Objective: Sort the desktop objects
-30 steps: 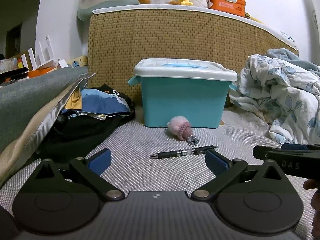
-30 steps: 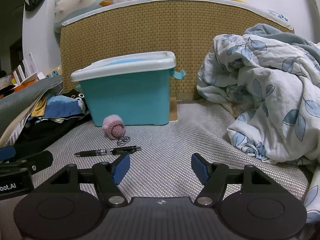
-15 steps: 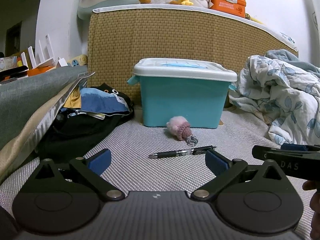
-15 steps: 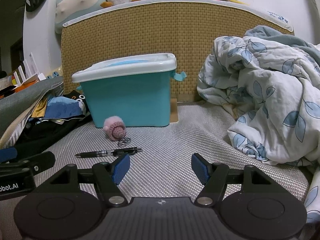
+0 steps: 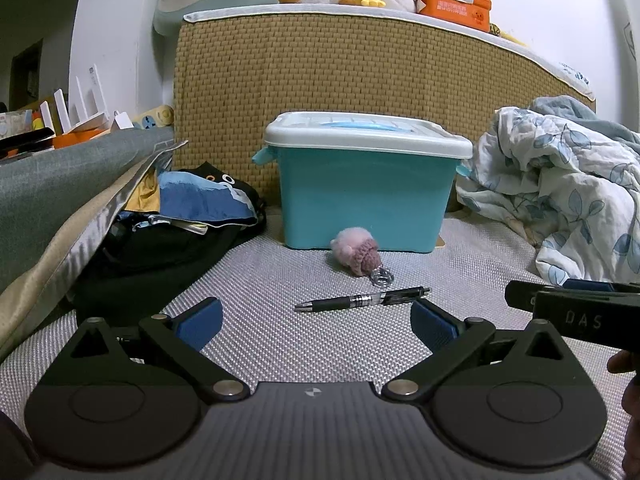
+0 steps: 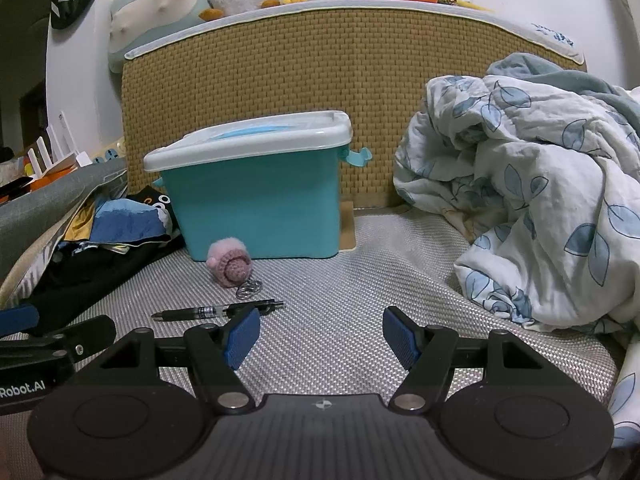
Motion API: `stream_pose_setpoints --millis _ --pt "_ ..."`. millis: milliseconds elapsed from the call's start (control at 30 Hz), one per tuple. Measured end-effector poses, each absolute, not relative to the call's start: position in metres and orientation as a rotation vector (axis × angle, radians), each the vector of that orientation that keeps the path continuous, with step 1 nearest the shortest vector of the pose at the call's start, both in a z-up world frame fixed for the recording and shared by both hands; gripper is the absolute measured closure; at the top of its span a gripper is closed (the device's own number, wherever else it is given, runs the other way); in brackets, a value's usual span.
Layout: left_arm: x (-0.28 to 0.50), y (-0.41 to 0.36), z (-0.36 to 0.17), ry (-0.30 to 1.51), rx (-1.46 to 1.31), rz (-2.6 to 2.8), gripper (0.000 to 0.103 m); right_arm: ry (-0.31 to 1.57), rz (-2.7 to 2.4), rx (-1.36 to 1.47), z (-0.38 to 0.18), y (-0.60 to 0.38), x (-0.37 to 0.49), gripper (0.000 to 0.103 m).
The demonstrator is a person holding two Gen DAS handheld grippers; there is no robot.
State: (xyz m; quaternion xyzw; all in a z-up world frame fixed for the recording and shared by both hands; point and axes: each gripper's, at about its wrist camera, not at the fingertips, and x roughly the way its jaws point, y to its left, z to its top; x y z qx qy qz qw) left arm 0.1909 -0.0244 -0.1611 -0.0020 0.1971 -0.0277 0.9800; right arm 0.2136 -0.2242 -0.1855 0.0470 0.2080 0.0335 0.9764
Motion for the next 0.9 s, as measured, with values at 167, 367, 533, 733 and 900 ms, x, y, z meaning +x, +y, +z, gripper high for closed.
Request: stream_pose_setpoints --millis 167,367,533,733,900 --pt "0.1911 -0.0234 -0.1613 0.399 -0.012 -0.058 0.000 0.415 0.069 0.093 -0.1852 -0.2233 0.2130 0.031" --pt "0.1911 -0.0230 -0.1618 0.402 -0.010 -0.065 0.000 0.417 0.073 0.091 -0.1855 -0.2228 0.2134 0.031" --pt "0.1906 -0.0250 -0.1624 0.402 -0.004 -0.072 0.000 0.412 0.074 0.094 -0.1849 -0.2234 0.2130 0.031" --pt "0.1908 -0.0240 -0.1625 0.404 -0.008 -0.068 0.000 0.410 0.087 0.096 -0.1849 -0.2222 0.2125 0.031" --pt "0.1908 -0.0240 -0.1628 0.405 -0.005 -0.069 0.000 0.412 0.096 0.087 -0.1847 -0.2208 0.2128 0.031"
